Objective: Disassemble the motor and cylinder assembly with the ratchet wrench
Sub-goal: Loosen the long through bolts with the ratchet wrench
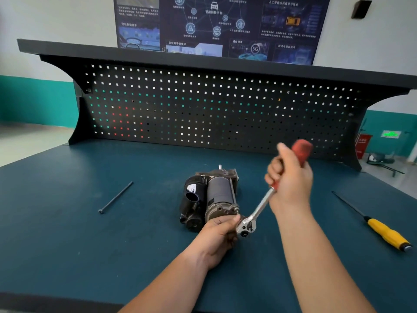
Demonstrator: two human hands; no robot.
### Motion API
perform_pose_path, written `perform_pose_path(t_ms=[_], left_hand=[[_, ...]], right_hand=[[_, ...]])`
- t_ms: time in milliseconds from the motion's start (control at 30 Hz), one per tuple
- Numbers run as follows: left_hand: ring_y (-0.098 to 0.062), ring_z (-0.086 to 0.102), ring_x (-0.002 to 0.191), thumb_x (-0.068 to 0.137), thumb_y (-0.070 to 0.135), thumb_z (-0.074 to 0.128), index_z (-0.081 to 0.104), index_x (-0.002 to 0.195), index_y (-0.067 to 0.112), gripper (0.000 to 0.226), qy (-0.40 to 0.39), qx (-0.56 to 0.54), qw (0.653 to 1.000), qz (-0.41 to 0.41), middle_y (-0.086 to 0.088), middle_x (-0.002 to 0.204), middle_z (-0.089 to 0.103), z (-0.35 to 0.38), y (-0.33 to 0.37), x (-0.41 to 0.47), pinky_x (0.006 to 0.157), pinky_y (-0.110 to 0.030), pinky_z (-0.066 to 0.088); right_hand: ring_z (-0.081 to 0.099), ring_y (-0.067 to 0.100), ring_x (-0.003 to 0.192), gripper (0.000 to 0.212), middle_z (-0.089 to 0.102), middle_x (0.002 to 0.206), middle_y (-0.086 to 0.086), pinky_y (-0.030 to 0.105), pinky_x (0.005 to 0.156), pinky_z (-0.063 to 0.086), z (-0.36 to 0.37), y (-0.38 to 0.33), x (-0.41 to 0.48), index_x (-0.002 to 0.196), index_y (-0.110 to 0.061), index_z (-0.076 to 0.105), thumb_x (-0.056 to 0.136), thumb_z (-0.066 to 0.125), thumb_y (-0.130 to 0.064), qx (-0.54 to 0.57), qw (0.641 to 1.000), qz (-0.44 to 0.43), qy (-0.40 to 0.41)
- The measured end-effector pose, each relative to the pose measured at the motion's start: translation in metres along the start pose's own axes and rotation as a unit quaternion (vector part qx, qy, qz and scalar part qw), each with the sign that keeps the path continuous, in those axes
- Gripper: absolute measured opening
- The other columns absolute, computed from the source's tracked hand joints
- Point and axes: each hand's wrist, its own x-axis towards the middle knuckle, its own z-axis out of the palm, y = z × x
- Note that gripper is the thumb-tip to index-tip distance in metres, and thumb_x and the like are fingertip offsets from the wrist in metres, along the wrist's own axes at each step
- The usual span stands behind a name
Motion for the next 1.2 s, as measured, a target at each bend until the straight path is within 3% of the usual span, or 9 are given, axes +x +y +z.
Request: perform_pose_path(t_ms=[133, 233, 367, 567, 667, 733, 867, 1033, 1200], left_hand=[[-0.002, 0.055, 0.05, 0.092, 0.02, 0.054, 0.077, 0.063, 0.021, 0.038, 0.014, -0.031, 0.999, -0.014, 0.005, 0.062, 0.069, 0.004, -0.001, -0.001, 0.053, -0.015, 0.037], [-0.001, 0.056, 0.05, 0.087, 0.025, 0.057, 0.078, 0.063, 0.021, 0.032, 0.017, -0.05, 0.998, -0.035, 0.005, 0.064, 0.07, 0.007, -0.001, -0.004, 0.054, -0.015, 0.038], [-0.008, 0.059, 0.048, 0.062, 0.03, 0.071, 0.074, 0.06, 0.016, 0.014, 0.027, -0.082, 0.992, -0.097, 0.0, 0.067, 0.066, 0.002, 0.0, -0.003, 0.047, -0.015, 0.044], [-0.009, 0.058, 0.042, 0.058, 0.03, 0.073, 0.07, 0.059, 0.015, 0.016, 0.039, -0.088, 0.989, -0.11, -0.001, 0.057, 0.066, 0.002, -0.002, 0.0, 0.043, -0.015, 0.045], [-0.005, 0.053, 0.041, 0.07, 0.021, 0.07, 0.069, 0.057, 0.015, 0.015, 0.042, -0.089, 0.989, -0.11, 0.003, 0.054, 0.062, 0.004, 0.0, 0.001, 0.04, -0.013, 0.038], [-0.002, 0.05, 0.04, 0.087, 0.013, 0.059, 0.068, 0.052, 0.015, 0.036, 0.038, -0.081, 0.991, -0.098, 0.006, 0.05, 0.06, 0.003, 0.0, 0.002, 0.04, -0.011, 0.035], [-0.001, 0.049, 0.039, 0.092, 0.01, 0.052, 0.07, 0.047, 0.015, 0.049, 0.028, -0.083, 0.993, -0.076, 0.006, 0.049, 0.059, 0.003, -0.002, 0.003, 0.041, -0.01, 0.035], [-0.002, 0.05, 0.038, 0.09, 0.016, 0.058, 0.07, 0.052, 0.013, 0.04, 0.038, -0.108, 0.991, -0.072, 0.004, 0.05, 0.061, 0.004, -0.004, 0.003, 0.039, -0.01, 0.035], [-0.001, 0.054, 0.042, 0.087, 0.022, 0.059, 0.073, 0.05, 0.014, 0.04, 0.033, -0.095, 0.992, -0.08, 0.004, 0.056, 0.066, 0.005, -0.001, 0.002, 0.041, -0.009, 0.036]], right_hand=[[0.029, 0.003, 0.036, 0.027, 0.035, 0.044, -0.012, 0.016, 0.037, 0.026, -0.037, 0.002, 0.002, 0.069, -0.021, 0.04, 0.092, 0.054, -0.021, 0.118, 0.982, 0.043, 0.138], [0.029, 0.003, 0.037, 0.029, 0.034, 0.044, -0.011, 0.016, 0.039, 0.025, -0.045, 0.004, 0.004, 0.067, -0.022, 0.039, 0.093, 0.052, -0.023, 0.138, 0.974, 0.06, 0.169], [0.03, 0.003, 0.035, 0.028, 0.036, 0.042, -0.011, 0.016, 0.035, 0.026, -0.023, 0.0, 0.004, 0.069, -0.018, 0.039, 0.093, 0.053, -0.016, 0.066, 0.994, 0.021, 0.09], [0.035, 0.007, 0.037, 0.027, 0.04, 0.043, -0.008, 0.02, 0.038, 0.03, 0.022, 0.008, -0.013, 0.067, -0.02, 0.045, 0.085, 0.065, -0.017, -0.12, 0.987, -0.07, -0.079], [0.034, 0.016, 0.047, 0.029, 0.037, 0.049, -0.002, 0.029, 0.049, 0.031, 0.041, 0.016, -0.02, 0.054, -0.027, 0.045, 0.073, 0.066, -0.031, -0.235, 0.959, -0.09, -0.13], [0.033, 0.017, 0.049, 0.037, 0.036, 0.051, -0.002, 0.032, 0.051, 0.031, 0.051, 0.019, -0.02, 0.052, -0.027, 0.041, 0.077, 0.068, -0.027, -0.283, 0.942, -0.074, -0.166], [0.032, 0.009, 0.039, 0.031, 0.037, 0.046, -0.007, 0.021, 0.04, 0.029, 0.05, 0.013, -0.01, 0.065, -0.018, 0.043, 0.086, 0.065, -0.012, -0.239, 0.954, -0.016, -0.179], [0.029, 0.003, 0.033, 0.026, 0.036, 0.041, -0.01, 0.016, 0.034, 0.024, 0.005, -0.002, 0.003, 0.07, -0.017, 0.041, 0.091, 0.056, -0.011, -0.008, 1.0, 0.013, 0.004], [0.027, 0.004, 0.037, 0.031, 0.03, 0.043, -0.01, 0.015, 0.039, 0.023, -0.061, 0.013, -0.013, 0.066, -0.024, 0.034, 0.094, 0.047, -0.024, 0.194, 0.954, 0.027, 0.226]])
